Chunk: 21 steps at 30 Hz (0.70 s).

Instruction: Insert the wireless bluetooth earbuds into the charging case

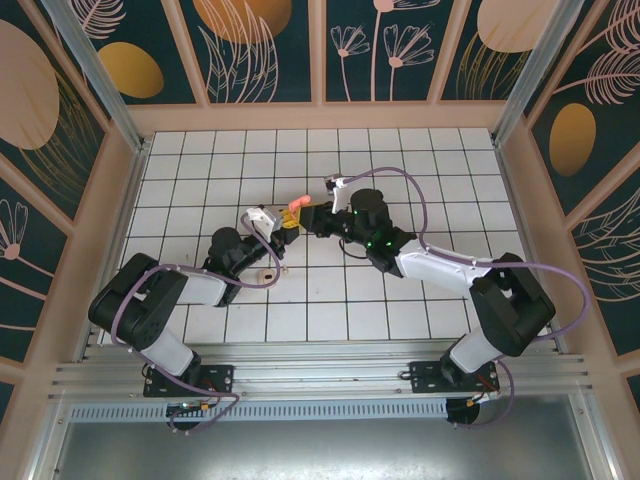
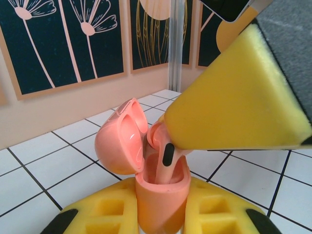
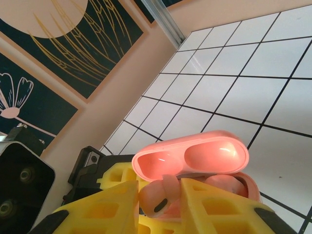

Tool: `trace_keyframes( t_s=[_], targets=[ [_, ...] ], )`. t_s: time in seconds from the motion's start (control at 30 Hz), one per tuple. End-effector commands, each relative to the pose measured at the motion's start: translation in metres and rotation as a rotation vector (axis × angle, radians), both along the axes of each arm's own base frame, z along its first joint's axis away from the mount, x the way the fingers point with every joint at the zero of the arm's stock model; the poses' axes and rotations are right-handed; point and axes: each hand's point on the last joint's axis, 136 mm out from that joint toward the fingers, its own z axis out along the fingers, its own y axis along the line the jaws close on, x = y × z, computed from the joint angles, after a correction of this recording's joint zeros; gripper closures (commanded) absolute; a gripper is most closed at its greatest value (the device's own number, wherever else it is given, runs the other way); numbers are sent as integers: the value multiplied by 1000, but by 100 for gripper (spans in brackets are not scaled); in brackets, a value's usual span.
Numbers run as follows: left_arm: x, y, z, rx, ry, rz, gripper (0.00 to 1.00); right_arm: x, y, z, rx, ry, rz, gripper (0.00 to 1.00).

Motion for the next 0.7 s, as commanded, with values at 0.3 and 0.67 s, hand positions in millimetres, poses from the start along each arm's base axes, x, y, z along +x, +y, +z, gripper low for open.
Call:
trace_keyframes(
  t_s=[0.3, 0.67],
  targets=[
    [-16, -6, 50, -57, -179, -63, 93, 12, -6, -16, -136, -7, -47, 72],
    [-17, -8, 48, -50, -173, -75, 92, 9, 0, 4, -86, -49, -13, 66]
  ],
)
